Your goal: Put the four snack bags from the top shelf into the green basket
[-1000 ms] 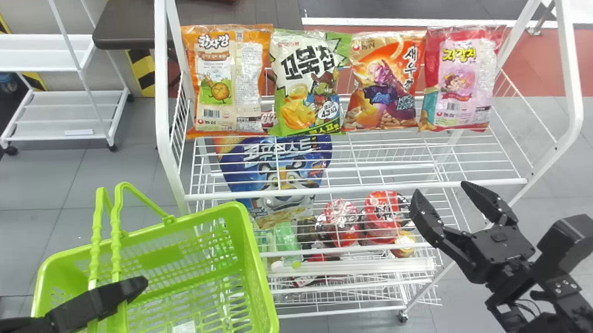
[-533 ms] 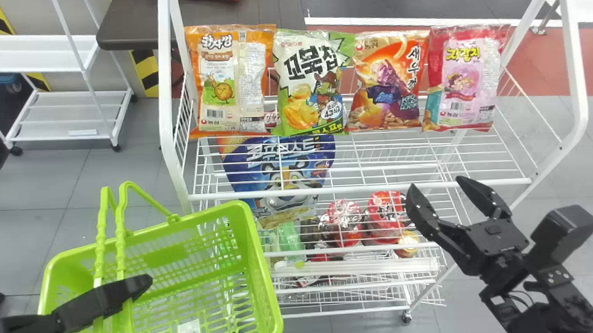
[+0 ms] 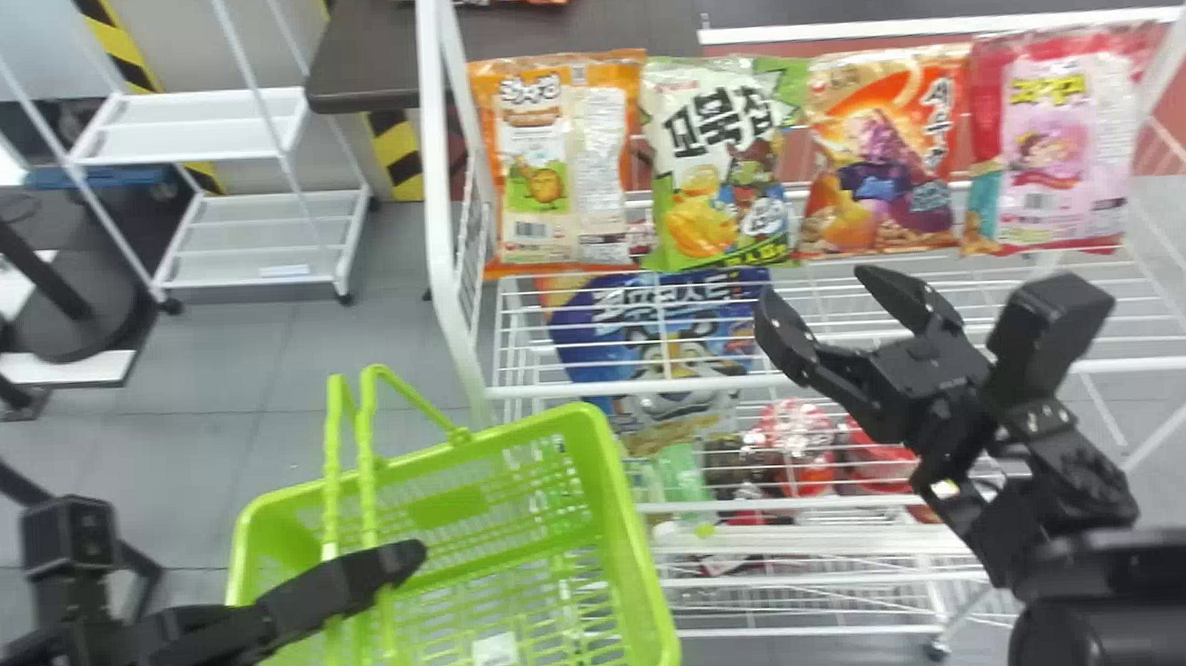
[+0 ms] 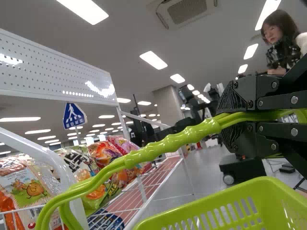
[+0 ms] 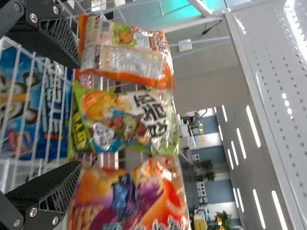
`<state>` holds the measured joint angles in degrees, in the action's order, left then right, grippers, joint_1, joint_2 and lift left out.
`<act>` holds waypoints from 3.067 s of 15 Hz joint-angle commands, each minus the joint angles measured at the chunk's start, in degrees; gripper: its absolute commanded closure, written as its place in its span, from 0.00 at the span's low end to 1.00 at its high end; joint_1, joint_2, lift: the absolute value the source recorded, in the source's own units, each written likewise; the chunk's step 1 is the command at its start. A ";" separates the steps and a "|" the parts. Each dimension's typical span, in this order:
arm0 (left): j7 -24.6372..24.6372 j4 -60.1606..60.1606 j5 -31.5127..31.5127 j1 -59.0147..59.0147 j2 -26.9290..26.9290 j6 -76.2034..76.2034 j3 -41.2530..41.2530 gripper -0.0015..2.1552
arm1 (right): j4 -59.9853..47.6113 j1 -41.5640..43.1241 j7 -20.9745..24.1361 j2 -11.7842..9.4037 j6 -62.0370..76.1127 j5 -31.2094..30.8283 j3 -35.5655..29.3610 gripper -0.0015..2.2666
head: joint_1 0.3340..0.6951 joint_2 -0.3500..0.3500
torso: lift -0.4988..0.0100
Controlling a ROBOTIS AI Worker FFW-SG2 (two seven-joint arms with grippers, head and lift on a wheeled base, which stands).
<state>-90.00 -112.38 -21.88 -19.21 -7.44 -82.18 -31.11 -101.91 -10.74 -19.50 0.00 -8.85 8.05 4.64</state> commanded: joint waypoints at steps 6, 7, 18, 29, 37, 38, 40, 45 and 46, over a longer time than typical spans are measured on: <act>-0.57 1.03 -0.44 -0.21 -0.56 0.48 -0.18 1.00 | 25.18 23.66 3.33 0.05 2.56 6.89 13.56 0.04 | 1.00 0.88 | 0.98; -0.57 1.03 -0.44 -0.21 -0.47 0.48 -0.18 1.00 | 29.40 26.56 3.33 0.05 4.67 7.68 14.79 0.04 | 1.00 0.89 | 0.98; -0.57 1.73 -0.62 -0.30 -0.38 0.83 -0.18 1.00 | 57.61 43.52 0.17 0.05 14.86 8.83 26.56 0.10 | 1.00 0.91 | 0.98; -0.57 2.43 -1.05 -0.21 -0.56 1.35 -0.80 1.00 | 56.21 43.96 -0.71 0.05 10.82 8.48 27.71 0.99 | 1.00 0.96 | 0.98; -0.57 2.43 -1.41 -0.04 -0.91 1.88 -0.80 1.00 | 21.93 24.27 0.08 0.05 -3.59 0.21 15.58 0.99 | 1.00 0.98 | 0.98; -0.57 2.43 -1.41 0.14 -0.91 1.88 -0.89 1.00 | 17.18 21.20 0.08 0.05 -5.18 0.48 14.44 0.99 | 1.00 0.98 | 0.98; -0.57 2.43 -1.49 0.31 -1.00 1.88 -0.80 1.00 | 6.99 15.49 -0.01 0.05 -10.80 0.83 11.27 0.99 | 1.00 0.98 | 0.98; -0.57 2.96 -1.41 1.02 -1.09 1.88 -0.80 1.00 | -17.27 -0.25 -0.53 -1.32 -32.07 3.38 5.73 0.99 | 1.00 0.94 | 0.98; -0.57 3.22 -1.49 1.28 -1.09 1.88 -0.62 1.00 | -20.87 -3.32 -0.62 -1.93 -33.30 4.78 5.03 0.99 | 1.00 0.94 | 0.98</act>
<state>-90.00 -109.41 -23.33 -18.24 -8.52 -80.29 -31.89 -117.17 -9.59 -20.04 -1.02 -39.63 11.45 10.70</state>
